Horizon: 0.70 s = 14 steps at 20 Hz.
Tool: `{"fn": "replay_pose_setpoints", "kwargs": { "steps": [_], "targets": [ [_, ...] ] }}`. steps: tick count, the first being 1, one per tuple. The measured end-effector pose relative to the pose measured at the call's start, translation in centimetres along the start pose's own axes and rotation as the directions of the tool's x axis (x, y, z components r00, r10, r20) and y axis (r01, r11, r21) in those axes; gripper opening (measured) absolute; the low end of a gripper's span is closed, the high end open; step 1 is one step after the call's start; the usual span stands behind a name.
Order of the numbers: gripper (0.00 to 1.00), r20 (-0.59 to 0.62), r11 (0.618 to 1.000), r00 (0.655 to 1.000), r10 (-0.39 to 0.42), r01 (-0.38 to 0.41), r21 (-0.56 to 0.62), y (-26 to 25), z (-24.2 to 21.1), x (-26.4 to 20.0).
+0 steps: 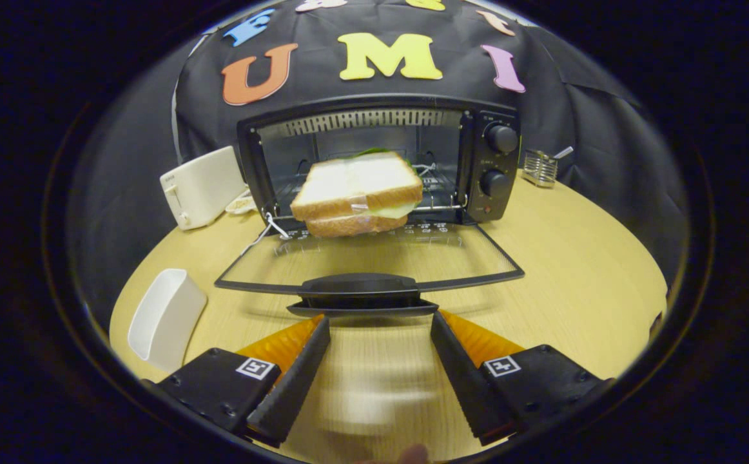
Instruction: Open the toaster oven, put the food inside, and close the toaster oven door.
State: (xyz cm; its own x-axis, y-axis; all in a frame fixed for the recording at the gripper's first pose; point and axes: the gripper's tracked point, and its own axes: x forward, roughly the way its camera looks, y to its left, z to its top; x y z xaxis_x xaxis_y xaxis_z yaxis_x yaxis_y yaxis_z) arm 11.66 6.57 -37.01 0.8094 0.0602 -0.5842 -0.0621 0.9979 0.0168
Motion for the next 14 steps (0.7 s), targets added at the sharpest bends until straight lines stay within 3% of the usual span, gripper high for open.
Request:
{"fn": "replay_pose_setpoints", "kwargs": {
  "steps": [3, 8, 14],
  "targets": [
    [1.00, 0.136, 1.000, 0.991, 0.015, -0.013, -0.011, 0.2, 5.1, -0.9],
    [1.00, 0.206, 0.997, 0.977, 0.053, -0.063, 0.046, 0.7, 10.7, -0.2],
    [1.00, 0.266, 0.998, 0.963, 0.040, -0.054, 0.045, 0.6, 16.4, 1.4]
  ]
}}
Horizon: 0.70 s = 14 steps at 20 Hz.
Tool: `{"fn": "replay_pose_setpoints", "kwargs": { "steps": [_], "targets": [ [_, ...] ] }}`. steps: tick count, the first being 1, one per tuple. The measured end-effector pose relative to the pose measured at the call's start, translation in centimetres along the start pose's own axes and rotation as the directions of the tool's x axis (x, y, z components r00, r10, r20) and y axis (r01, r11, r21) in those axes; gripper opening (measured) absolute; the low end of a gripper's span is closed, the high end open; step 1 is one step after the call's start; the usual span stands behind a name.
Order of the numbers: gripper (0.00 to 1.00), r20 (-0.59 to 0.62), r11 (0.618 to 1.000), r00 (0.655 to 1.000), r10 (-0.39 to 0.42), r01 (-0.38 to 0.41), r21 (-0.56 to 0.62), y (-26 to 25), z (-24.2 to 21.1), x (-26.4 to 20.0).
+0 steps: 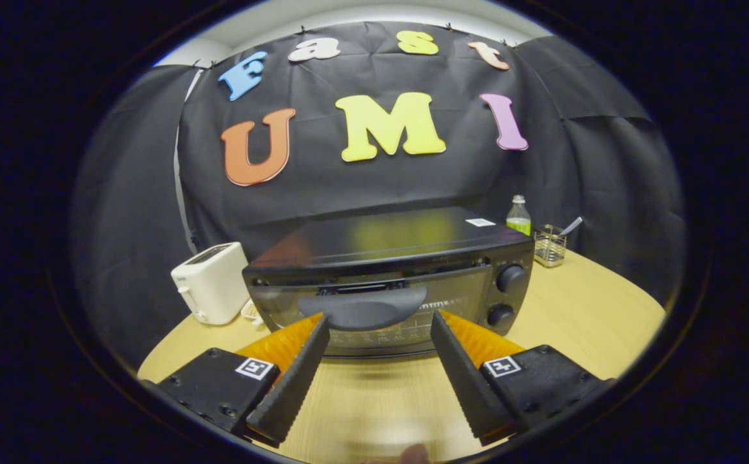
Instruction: Open the toaster oven, put the food inside, and close the toaster oven door.
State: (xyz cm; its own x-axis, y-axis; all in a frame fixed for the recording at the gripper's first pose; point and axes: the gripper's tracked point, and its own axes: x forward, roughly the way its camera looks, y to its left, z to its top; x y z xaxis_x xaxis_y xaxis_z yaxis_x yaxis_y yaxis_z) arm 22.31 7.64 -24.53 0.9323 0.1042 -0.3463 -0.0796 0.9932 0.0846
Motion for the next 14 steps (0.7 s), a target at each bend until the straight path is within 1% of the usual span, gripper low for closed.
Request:
{"fn": "replay_pose_setpoints", "kwargs": {
  "steps": [3, 6, 11, 14],
  "targets": [
    [1.00, 0.049, 1.000, 0.999, 0.003, -0.003, -0.011, 0.1, 2.1, -1.6],
    [1.00, 0.083, 1.000, 0.996, 0.021, -0.020, -0.019, 0.1, 3.7, -4.5],
    [1.00, 0.177, 0.998, 0.983, 0.048, -0.039, -0.056, -1.3, 7.5, -11.1],
    [1.00, 0.216, 0.995, 0.975, 0.058, -0.039, -0.089, -2.8, 8.6, -15.4]
  ]
}}
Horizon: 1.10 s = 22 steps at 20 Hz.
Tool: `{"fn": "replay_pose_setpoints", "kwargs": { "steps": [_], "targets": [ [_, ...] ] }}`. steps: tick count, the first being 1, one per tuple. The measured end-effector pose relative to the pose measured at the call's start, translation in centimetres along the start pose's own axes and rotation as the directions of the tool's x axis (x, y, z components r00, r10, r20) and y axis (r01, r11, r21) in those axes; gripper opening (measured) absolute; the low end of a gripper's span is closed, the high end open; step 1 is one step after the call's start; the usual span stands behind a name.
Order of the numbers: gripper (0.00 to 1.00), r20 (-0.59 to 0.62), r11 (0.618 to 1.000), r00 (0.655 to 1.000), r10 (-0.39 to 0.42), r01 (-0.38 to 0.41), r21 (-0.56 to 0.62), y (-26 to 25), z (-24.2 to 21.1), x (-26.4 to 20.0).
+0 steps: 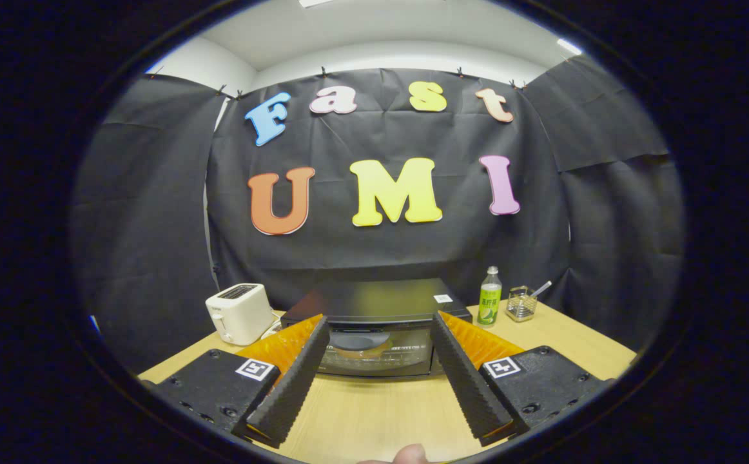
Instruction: Open the toaster oven, put the food inside, and close the toaster oven door.
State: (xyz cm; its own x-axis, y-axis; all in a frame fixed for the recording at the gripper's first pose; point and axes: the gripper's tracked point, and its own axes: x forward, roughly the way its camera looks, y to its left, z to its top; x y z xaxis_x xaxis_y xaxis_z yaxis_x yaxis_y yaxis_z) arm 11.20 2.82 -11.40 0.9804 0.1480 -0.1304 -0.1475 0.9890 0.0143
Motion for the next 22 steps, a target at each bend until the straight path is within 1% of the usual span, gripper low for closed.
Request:
{"fn": "replay_pose_setpoints", "kwargs": {
  "steps": [6, 10, 12, 15, 19, 21, 22],
  "targets": [
    [1.00, 0.040, 1.000, 0.999, 0.028, -0.028, 0.006, -1.4, 0.8, -7.7],
    [1.00, 0.102, 1.000, 0.995, -0.002, 0.003, -0.012, -2.9, 2.2, -11.3],
    [1.00, 0.110, 1.000, 0.994, -0.020, 0.022, -0.013, -3.5, 2.4, -12.5],
    [1.00, 0.118, 0.997, 0.991, -0.069, 0.071, -0.018, -4.9, 2.7, -13.7],
    [1.00, 0.113, 0.994, 0.988, -0.109, 0.111, -0.016, -6.1, 2.5, -14.1],
    [1.00, 0.105, 0.987, 0.982, -0.159, 0.162, -0.022, -7.7, 2.2, -14.2],
    [1.00, 0.101, 0.985, 0.980, -0.168, 0.171, -0.016, -7.9, 2.0, -14.2]
  ]
}}
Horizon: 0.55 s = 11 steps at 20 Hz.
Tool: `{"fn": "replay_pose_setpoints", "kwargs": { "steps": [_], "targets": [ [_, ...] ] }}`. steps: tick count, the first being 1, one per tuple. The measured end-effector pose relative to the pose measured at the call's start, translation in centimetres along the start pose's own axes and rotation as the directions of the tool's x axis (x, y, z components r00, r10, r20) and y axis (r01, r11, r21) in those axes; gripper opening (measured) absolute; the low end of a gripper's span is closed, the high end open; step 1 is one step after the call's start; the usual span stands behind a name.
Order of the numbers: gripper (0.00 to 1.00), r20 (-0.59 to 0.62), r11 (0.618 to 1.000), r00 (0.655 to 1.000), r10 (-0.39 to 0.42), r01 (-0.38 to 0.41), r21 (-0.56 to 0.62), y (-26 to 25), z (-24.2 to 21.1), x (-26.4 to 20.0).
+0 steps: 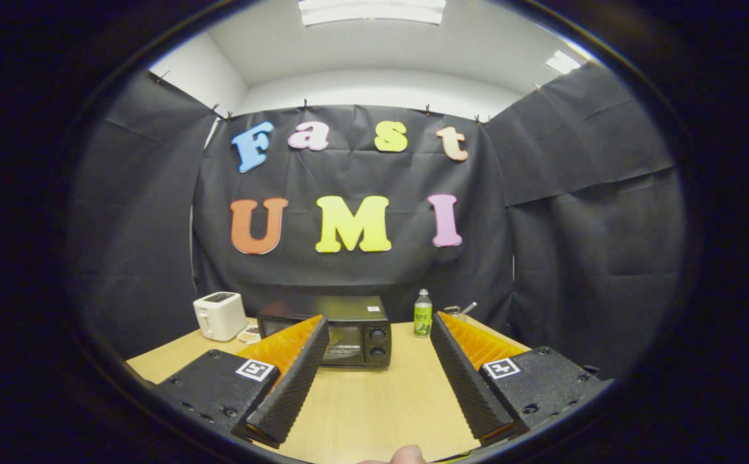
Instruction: Open the toaster oven, put the food inside, and close the toaster oven door.
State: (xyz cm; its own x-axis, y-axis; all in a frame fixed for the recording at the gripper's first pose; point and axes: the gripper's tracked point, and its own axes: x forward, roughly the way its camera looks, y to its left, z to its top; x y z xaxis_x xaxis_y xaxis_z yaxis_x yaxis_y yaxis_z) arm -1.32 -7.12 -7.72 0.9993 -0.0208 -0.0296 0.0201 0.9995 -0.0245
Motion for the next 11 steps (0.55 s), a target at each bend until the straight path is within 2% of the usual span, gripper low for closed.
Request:
{"fn": "replay_pose_setpoints", "kwargs": {
  "steps": [11],
  "targets": [
    [1.00, -0.032, 1.000, 0.999, 0.017, -0.017, 0.004, 0.8, -1.3, 0.2]
  ]
}}
